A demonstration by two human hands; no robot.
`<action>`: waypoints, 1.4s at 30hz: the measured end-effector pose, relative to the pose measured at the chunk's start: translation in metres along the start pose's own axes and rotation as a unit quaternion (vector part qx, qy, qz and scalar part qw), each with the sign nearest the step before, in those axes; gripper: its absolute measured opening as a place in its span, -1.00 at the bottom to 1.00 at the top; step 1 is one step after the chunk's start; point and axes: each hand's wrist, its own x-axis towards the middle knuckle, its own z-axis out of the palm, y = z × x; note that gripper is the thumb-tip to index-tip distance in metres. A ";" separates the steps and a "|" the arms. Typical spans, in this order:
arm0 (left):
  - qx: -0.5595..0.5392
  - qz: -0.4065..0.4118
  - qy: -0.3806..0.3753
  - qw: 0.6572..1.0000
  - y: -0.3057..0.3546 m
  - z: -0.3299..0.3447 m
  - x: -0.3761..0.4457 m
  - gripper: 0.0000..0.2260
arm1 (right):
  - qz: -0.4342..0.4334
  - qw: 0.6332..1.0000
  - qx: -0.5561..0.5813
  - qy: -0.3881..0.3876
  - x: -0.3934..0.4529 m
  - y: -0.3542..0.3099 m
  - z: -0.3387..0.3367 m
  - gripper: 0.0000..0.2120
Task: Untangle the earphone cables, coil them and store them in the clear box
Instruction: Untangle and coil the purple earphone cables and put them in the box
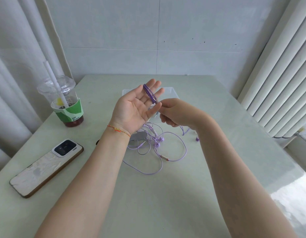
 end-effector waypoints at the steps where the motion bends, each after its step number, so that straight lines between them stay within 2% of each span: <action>1: 0.017 0.009 0.010 1.000 0.001 0.000 0.000 -0.69 | 0.006 1.000 -0.016 -0.008 -0.001 0.000 -0.001 -0.77; 5: 0.159 0.029 0.080 0.984 0.001 -0.001 0.003 -0.71 | 0.009 0.998 -0.055 -0.031 -0.004 0.000 -0.004 -0.82; 9: 0.363 0.034 0.129 0.922 -0.003 0.001 0.002 -0.80 | -0.005 0.997 -0.075 0.005 -0.007 -0.003 -0.010 -0.87; 12: 0.421 0.031 0.142 0.895 -0.007 0.005 0.001 -0.79 | -0.019 0.997 -0.072 0.030 -0.009 -0.005 -0.014 -0.85; 17: 0.397 0.005 0.115 0.911 -0.010 0.008 0.001 -0.72 | -0.052 0.991 -0.097 0.076 -0.008 -0.006 -0.012 -0.89; 22: 0.419 -0.067 0.062 0.903 -0.008 0.007 -0.001 -0.73 | -0.072 0.983 -0.101 0.135 0.000 -0.002 -0.013 -0.83; 26: 0.409 -0.100 0.003 0.907 -0.005 0.001 -0.003 -0.85 | -0.071 0.985 -0.067 0.146 -0.001 0.002 -0.018 -0.90; 29: 0.381 -0.112 -0.014 0.917 -0.004 -0.002 -0.005 -0.81 | -0.081 0.985 -0.028 0.147 -0.001 0.004 -0.019 -0.92; 33: 0.330 -0.113 -0.013 0.937 -0.003 -0.004 -0.003 -0.79 | -0.080 0.985 0.037 0.151 0.001 0.007 -0.018 -0.85; 37: 0.331 -0.118 0.000 0.936 -0.004 -0.005 -0.002 -0.81 | -0.099 0.982 0.064 0.144 -0.001 0.009 -0.018 -0.88; 42: 0.248 -0.114 0.050 0.961 -0.009 0.000 0.002 -0.64 | -0.094 0.980 0.093 0.147 0.007 0.007 -0.007 -0.87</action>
